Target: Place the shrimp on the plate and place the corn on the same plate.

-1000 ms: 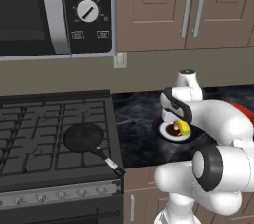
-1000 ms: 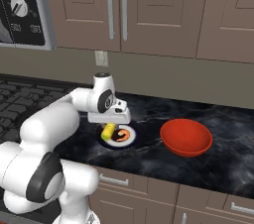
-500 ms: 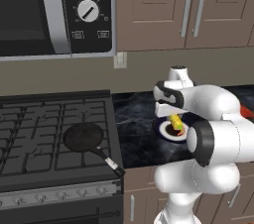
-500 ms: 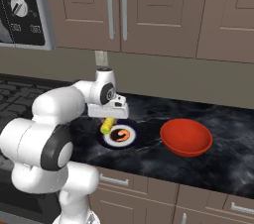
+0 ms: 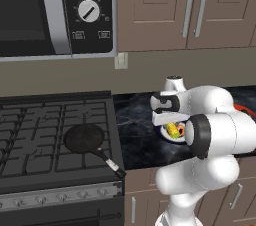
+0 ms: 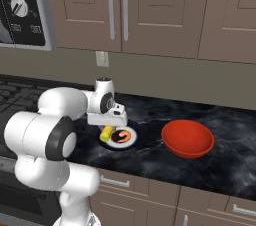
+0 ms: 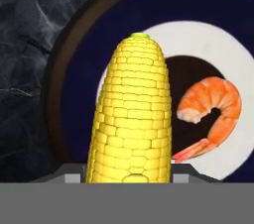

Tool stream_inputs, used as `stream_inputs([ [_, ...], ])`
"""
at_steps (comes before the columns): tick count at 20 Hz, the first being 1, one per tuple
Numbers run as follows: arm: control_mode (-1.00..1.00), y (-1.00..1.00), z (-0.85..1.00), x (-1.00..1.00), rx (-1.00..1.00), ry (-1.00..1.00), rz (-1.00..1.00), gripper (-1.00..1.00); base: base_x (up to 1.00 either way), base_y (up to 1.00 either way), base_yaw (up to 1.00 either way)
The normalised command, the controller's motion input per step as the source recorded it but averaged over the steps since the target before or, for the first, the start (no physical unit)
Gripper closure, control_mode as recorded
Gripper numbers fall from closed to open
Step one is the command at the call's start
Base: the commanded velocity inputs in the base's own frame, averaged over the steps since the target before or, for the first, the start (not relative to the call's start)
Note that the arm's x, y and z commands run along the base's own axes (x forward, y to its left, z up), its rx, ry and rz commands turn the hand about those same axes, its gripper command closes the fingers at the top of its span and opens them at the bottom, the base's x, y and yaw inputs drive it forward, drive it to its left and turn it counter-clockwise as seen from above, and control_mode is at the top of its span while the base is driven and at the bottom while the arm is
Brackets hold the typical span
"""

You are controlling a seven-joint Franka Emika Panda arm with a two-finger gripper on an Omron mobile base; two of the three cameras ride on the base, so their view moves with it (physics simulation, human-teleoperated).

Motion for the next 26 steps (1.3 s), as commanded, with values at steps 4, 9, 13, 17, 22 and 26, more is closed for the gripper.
stream_inputs([
  [4,-1.00,0.00,-0.21,0.03,0.00,0.00,0.00,1.00,0.00,0.00,0.00],
  [9,-1.00,0.00,0.00,0.02,0.00,0.00,0.00,-1.00,0.00,0.00,0.00],
  [13,-1.00,0.00,0.03,-0.03,-0.01,-0.02,0.00,-1.00,0.00,0.00,0.00],
  [17,-1.00,-0.03,0.40,-0.17,0.00,-0.13,-0.04,-1.00,0.00,0.00,0.00],
  [22,-1.00,-0.10,0.38,-0.67,0.00,-0.06,-0.08,-1.00,0.00,0.00,0.00],
  [26,-1.00,0.00,0.13,-1.00,0.00,-0.11,-0.04,-1.00,0.00,0.00,0.00],
])
